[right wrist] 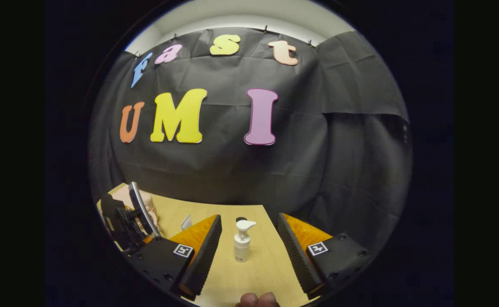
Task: First open the suitcase, pack the skin care products into it, and then close the suitcase.
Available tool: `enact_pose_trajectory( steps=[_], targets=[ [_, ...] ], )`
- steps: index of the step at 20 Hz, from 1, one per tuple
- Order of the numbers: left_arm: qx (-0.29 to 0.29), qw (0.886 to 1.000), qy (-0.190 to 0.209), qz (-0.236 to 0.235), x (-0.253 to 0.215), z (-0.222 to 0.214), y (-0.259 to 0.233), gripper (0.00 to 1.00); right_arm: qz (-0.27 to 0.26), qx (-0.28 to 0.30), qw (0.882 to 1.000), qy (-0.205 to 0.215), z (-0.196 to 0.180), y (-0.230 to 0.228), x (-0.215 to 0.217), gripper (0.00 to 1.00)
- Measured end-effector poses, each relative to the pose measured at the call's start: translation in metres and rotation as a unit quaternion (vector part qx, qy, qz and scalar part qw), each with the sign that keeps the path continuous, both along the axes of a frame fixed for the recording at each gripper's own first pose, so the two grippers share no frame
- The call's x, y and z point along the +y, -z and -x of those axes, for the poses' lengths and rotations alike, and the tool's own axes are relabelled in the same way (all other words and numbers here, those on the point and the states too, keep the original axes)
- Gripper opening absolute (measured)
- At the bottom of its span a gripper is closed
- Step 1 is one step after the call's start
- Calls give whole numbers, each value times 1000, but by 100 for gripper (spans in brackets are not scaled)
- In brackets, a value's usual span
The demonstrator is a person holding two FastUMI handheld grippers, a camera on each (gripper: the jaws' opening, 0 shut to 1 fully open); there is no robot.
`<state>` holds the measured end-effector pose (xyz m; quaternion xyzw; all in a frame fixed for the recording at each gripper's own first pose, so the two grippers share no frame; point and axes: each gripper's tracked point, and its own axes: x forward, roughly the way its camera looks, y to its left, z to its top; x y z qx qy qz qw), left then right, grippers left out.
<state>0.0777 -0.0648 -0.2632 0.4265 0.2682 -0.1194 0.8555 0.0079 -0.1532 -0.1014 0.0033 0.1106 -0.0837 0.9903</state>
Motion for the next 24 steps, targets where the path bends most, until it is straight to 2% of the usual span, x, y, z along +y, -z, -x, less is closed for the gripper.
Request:
enact_pose_trajectory(
  steps=[4,5,6,7,9,11,13,17,20,22,24],
  targets=[
    [23,999,-4,-38,11,-16,16,70,-3,13,1000,4,5,12,-9,79],
    [32,999,-6,-42,11,-14,23,60,-6,17,1000,6,8,16,-10,79],
    [39,998,-8,-49,12,-12,25,55,-7,20,1000,8,10,19,-10,79],
    [45,997,-13,-55,13,-11,29,45,-9,25,1000,8,12,21,-10,79],
    [51,997,-14,-63,12,-12,31,35,-12,26,1000,8,15,21,-7,79],
    [53,997,-3,-57,8,-12,28,34,-5,17,1000,5,19,16,-3,79],
    [53,997,1,-52,7,-10,17,20,2,0,1000,-1,21,5,4,78],
    [16,1000,-25,-9,19,-15,-26,11,1,-14,1000,-9,20,-4,19,79],
    [-36,998,-38,24,29,-11,-78,6,2,-24,1000,-18,15,-14,35,79],
    [-75,993,-62,62,55,-12,-120,4,6,-34,999,-29,10,-25,50,79],
    [-114,983,-98,105,92,-7,-159,4,9,-43,998,-43,4,-36,69,79]
  ],
)
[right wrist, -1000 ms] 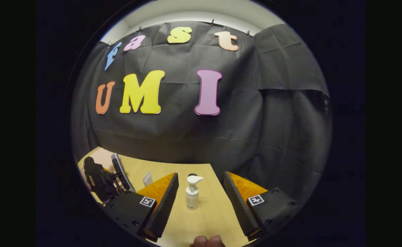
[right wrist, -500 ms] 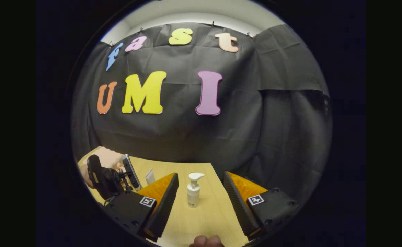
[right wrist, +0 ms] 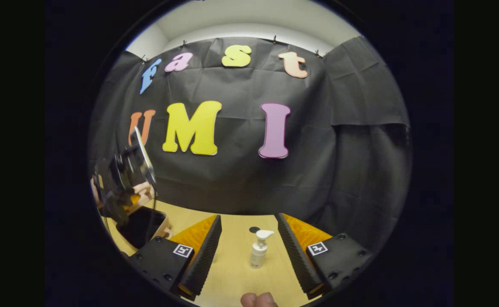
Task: First open the suitcase, pack the skin care products into it, and then close the suitcase.
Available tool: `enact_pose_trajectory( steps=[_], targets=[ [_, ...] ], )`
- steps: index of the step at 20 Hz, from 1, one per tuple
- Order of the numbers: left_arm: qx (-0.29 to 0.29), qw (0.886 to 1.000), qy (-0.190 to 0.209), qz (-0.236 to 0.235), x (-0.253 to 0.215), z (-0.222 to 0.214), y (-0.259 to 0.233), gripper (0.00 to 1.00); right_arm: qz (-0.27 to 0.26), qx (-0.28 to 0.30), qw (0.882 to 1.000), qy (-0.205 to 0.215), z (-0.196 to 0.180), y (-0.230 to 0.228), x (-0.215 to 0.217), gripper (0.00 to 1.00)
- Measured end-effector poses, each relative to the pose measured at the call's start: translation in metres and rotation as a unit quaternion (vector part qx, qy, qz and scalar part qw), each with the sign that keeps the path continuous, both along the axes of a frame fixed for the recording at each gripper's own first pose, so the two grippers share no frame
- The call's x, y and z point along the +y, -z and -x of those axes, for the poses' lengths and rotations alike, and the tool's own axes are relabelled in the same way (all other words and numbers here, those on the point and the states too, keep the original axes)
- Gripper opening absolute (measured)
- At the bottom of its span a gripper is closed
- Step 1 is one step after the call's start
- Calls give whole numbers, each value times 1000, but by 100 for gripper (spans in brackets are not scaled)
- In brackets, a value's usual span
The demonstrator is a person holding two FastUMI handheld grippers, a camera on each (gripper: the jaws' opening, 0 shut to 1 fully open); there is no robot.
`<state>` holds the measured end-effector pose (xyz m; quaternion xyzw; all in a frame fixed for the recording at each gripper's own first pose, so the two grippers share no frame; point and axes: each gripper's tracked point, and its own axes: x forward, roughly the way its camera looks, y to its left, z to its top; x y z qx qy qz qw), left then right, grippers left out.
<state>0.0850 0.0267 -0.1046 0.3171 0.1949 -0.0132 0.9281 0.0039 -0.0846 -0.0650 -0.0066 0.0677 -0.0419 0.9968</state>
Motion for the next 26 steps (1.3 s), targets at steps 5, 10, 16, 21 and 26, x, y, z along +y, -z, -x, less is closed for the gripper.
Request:
enact_pose_trajectory(
  steps=[5,10,16,21,26],
  targets=[
    [-89,987,-92,96,131,0,-52,3,10,-5,999,-35,-12,-17,49,79],
    [-119,962,-172,176,283,7,-17,3,22,4,999,-50,-19,-26,94,79],
    [-43,940,-224,252,396,4,120,3,64,28,995,-64,-20,-18,138,79],
    [41,896,-261,357,413,2,218,4,77,51,994,-58,-21,-10,148,79],
    [65,900,-289,320,429,5,239,19,78,52,994,-63,-23,-8,153,79]
  ],
)
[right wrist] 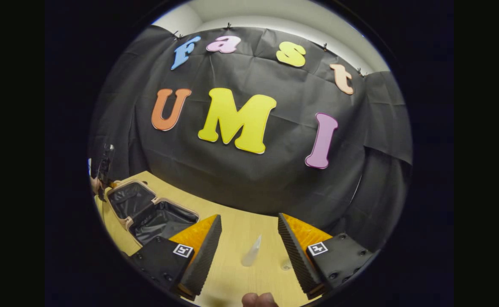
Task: First open the suitcase, pack the skin care products into it, and then close the suitcase.
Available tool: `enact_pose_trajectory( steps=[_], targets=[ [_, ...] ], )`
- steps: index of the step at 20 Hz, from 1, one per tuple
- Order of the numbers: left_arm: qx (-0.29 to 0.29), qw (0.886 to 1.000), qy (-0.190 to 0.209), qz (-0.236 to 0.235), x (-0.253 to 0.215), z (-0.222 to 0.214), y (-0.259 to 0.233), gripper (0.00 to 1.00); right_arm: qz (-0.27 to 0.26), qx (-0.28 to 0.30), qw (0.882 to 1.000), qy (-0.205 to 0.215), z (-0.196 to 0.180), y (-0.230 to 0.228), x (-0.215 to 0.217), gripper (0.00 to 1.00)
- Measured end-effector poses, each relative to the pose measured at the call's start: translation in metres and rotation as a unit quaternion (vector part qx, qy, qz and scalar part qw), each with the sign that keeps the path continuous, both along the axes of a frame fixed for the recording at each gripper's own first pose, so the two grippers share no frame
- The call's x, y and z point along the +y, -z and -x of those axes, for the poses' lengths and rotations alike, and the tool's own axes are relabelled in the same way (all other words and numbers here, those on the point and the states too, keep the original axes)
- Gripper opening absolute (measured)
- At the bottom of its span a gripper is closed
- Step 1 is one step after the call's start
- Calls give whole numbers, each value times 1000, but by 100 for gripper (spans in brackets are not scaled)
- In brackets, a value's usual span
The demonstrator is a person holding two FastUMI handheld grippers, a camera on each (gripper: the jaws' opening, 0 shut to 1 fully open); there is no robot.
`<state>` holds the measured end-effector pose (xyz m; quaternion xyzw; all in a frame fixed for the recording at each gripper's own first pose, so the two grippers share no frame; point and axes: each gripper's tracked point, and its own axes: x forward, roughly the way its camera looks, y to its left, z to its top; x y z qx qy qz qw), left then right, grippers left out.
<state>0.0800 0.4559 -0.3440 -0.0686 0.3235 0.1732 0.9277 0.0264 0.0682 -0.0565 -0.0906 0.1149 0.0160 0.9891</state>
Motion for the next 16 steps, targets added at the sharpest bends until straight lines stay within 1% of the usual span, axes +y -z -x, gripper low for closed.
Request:
enact_pose_trajectory(
  steps=[1,2,3,4,7,9,10,11,13,14,15,16],
  targets=[
    [9,1000,5,-17,0,0,-1,28,-2,0,1000,-1,0,2,0,79],
    [9,999,8,-32,-4,2,-14,22,-5,-1,1000,-1,0,2,-2,79],
    [-5,999,12,-44,-11,0,-32,43,-9,-3,1000,-1,1,2,-5,79],
    [-26,998,14,-56,-21,-4,-51,59,-13,-6,1000,0,3,2,-9,79],
    [-84,993,17,-82,-70,-9,-113,100,-28,-11,1000,3,3,6,-25,79],
    [-111,988,30,-98,-117,-5,-152,100,-40,-15,999,4,3,8,-40,77],
    [-127,986,33,-104,-145,-1,-169,100,-48,-16,999,3,4,9,-47,79],
    [-141,984,40,-101,-180,1,-184,100,-55,-15,998,4,3,14,-56,79],
    [-165,980,68,-85,-266,4,-203,100,-65,-3,998,11,5,27,-78,79],
    [-177,977,87,-76,-312,1,-208,100,-69,1,997,16,7,32,-91,77],
    [-187,974,109,-69,-355,0,-211,100,-70,3,997,21,9,37,-106,79],
    [-196,970,126,-66,-396,2,-215,100,-68,3,997,28,10,39,-121,79]
  ],
)
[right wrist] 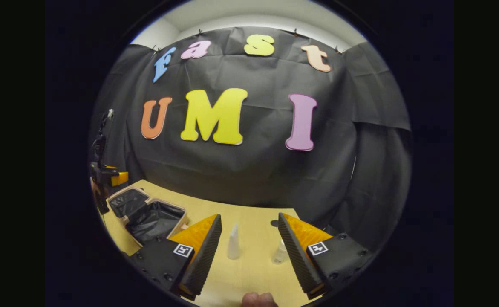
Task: First open the suitcase, pack the skin care products into it, and then close the suitcase.
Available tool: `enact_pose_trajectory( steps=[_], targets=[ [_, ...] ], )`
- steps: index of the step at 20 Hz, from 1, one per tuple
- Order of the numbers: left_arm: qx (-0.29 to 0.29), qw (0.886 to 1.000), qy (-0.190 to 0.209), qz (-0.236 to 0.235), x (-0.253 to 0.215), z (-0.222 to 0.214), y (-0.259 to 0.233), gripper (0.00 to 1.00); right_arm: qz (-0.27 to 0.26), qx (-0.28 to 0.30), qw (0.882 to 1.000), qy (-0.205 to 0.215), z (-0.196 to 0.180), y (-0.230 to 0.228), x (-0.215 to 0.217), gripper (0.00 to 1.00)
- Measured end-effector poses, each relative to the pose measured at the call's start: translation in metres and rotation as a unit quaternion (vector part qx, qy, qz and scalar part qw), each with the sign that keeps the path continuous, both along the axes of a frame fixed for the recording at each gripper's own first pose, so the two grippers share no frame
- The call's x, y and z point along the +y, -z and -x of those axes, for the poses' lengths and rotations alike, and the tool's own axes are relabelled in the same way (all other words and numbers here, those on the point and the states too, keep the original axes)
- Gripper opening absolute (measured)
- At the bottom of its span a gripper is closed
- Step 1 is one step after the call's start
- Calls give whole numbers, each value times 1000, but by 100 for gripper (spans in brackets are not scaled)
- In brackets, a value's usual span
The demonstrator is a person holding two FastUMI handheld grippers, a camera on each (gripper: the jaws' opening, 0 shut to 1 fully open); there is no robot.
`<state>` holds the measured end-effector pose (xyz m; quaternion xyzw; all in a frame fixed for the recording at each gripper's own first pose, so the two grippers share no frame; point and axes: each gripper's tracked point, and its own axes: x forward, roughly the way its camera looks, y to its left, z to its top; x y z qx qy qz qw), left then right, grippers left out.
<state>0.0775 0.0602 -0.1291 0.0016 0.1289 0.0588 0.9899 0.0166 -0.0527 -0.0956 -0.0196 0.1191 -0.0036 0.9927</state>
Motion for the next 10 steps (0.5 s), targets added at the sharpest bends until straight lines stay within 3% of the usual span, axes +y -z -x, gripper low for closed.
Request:
enact_pose_trajectory(
  steps=[6,10],
  targets=[
    [0,991,134,1,-211,13,39,100,17,19,999,32,14,16,-85,79],
    [45,984,173,12,-289,4,107,99,32,42,997,61,33,28,-133,79]
  ],
)
